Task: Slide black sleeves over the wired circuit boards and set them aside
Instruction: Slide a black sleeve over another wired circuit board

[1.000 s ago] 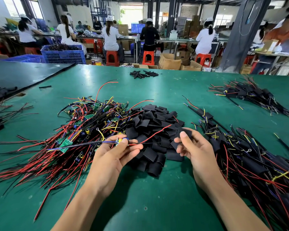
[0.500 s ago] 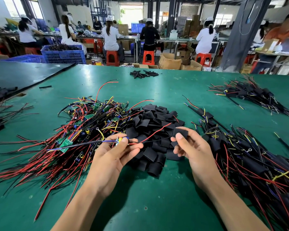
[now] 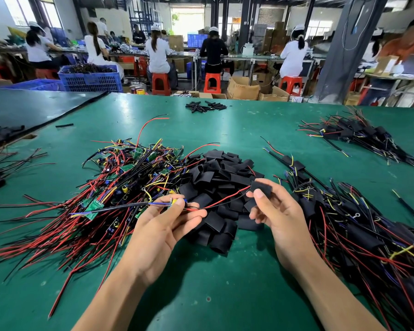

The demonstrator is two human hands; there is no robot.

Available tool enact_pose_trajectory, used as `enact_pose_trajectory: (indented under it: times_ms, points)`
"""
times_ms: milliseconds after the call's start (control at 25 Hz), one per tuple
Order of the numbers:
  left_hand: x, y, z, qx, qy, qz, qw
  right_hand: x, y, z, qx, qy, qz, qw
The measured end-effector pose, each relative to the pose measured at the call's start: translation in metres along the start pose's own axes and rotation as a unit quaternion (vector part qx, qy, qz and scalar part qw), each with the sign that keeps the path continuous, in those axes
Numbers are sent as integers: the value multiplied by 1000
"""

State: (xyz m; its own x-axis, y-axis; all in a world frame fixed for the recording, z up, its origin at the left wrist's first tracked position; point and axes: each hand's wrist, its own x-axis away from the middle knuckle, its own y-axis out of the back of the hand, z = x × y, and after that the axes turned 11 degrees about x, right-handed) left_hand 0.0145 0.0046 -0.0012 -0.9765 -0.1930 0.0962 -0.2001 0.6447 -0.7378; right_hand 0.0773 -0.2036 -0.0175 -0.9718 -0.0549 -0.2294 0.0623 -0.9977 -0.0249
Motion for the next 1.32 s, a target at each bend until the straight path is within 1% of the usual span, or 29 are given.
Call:
enact_pose_trajectory:
  times_ms: [160,320,480,600,720,840,960,1160,1320]
  points:
    - [0,-1,-1,3,3,4,1000,1,1,0,17,-12,21,1000]
    - [1,-2,-1,11,3,3,1000,4,-2,3,8,-41,81,996]
    - [2,-2,3,21,11,5,1000,11,-16,1,-39,-71,128,988]
    - [4,-5,12,8,27,20,999,18,-28,-2,-71,-66,153,983]
    - [5,-5,17,-49,43,51,997,23,-34,-2,-76,-59,154,983]
    - [4,-2,18,-73,47,65,994,23,-32,-3,-53,-50,141,987]
    - [2,-1,17,-75,43,61,994,22,-31,-4,-25,-47,130,990]
    - [2,2,15,-63,44,69,995,24,-33,-3,-16,-43,124,991]
    - [1,2,16,-63,47,55,995,25,-35,-2,-15,-34,115,993]
